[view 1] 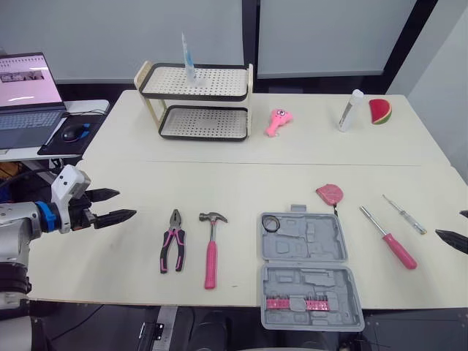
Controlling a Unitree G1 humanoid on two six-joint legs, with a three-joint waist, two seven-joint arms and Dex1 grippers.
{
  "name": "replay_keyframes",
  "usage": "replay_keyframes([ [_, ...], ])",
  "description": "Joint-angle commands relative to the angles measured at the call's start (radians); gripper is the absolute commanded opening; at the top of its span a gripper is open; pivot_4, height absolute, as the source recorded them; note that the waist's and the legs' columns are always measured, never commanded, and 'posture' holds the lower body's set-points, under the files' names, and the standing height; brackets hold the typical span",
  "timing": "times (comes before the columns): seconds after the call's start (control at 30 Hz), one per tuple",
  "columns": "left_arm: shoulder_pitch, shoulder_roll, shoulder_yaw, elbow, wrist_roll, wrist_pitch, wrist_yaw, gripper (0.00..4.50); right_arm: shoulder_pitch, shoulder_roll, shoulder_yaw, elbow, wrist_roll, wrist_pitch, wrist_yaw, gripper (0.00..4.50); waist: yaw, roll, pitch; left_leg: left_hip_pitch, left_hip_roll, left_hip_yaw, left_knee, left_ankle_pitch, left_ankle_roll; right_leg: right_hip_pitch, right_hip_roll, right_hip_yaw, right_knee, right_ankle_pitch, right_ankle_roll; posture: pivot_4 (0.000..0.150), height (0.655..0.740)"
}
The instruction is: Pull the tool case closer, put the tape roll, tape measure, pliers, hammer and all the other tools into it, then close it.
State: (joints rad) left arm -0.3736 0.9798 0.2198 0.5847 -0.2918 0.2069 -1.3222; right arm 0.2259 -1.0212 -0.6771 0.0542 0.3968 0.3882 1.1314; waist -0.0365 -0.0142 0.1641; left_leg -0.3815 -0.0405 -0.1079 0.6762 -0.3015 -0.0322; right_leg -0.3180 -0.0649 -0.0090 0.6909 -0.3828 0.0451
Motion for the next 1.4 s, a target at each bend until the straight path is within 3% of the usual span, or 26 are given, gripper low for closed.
replay_keyframes([
  [0.03,-0.001,0.013,0.043,-0.069,-0.039,0.004,0.008,4.49,-0.014,-0.015,0.018,-0.09,0.02,0.056,-0.019,4.5,0.001,0.0,0.0,0.0,0.0,0.0,0.0,0.0,0.0,0.0,0.0,0.0,0.0,0.0,0.0,0.15,0.74],
  [0.2,-0.124,-0.058,0.012,-0.23,-0.088,0.078,0.066,4.49,-0.078,0.05,0.134,-0.233,0.033,0.132,-0.129,4.5,0.011,-0.001,0.0,-0.001,-0.001,-0.001,0.001,0.0,0.0,0.001,-0.002,0.0,0.0,0.0,0.0,0.15,0.74],
  [0.3,-0.238,-0.156,-0.09,-0.355,-0.1,0.132,0.065,4.49,-0.178,0.143,0.254,-0.266,0.023,0.169,-0.23,4.5,0.016,-0.002,-0.001,-0.003,-0.002,-0.001,0.003,0.002,-0.004,0.001,-0.003,-0.002,0.0,0.0,0.0,0.15,0.74],
  [0.6,-0.387,-0.427,-0.362,-0.53,-0.043,0.069,0.055,4.49,-0.366,0.325,0.47,-0.086,-0.094,0.159,-0.418,4.5,0.001,-0.002,-0.001,-0.008,-0.001,0.008,0.003,0.002,-0.004,0.0,0.0,-0.002,-0.001,0.001,0.002,0.15,0.74],
  [0.8,-0.391,-0.487,-0.413,-0.507,-0.005,0.009,0.061,4.5,-0.417,0.383,0.511,0.023,-0.135,0.124,-0.47,2.59,0.004,-0.001,-0.001,-0.007,0.0,0.008,0.003,0.002,-0.004,0.0,0.001,-0.001,-0.002,0.001,0.002,0.15,0.74],
  [0.97,-0.395,-0.503,-0.414,-0.493,-0.002,0.004,0.056,4.5,-0.454,0.415,0.529,0.092,-0.162,0.095,-0.499,2.59,0.005,-0.001,-0.001,-0.005,0.0,0.007,0.003,0.003,-0.004,0.0,0.001,-0.001,-0.002,0.001,0.002,0.15,0.74],
  [1.03,-0.394,-0.506,-0.417,-0.485,0.004,-0.004,0.051,4.5,-0.467,0.426,0.544,0.112,-0.168,0.09,-0.503,2.16,0.005,-0.001,-0.001,-0.005,0.0,0.007,0.003,0.003,-0.004,0.0,0.001,-0.001,-0.002,0.001,0.002,0.15,0.74],
  [1.4,-0.398,-0.528,-0.423,-0.471,0.019,-0.014,0.054,4.5,-0.521,0.478,0.571,0.204,-0.198,0.057,-0.524,2.16,0.004,-0.001,-0.001,-0.004,0.0,0.007,0.003,0.003,-0.004,0.0,0.001,-0.001,-0.002,0.001,0.002,0.15,0.74],
])
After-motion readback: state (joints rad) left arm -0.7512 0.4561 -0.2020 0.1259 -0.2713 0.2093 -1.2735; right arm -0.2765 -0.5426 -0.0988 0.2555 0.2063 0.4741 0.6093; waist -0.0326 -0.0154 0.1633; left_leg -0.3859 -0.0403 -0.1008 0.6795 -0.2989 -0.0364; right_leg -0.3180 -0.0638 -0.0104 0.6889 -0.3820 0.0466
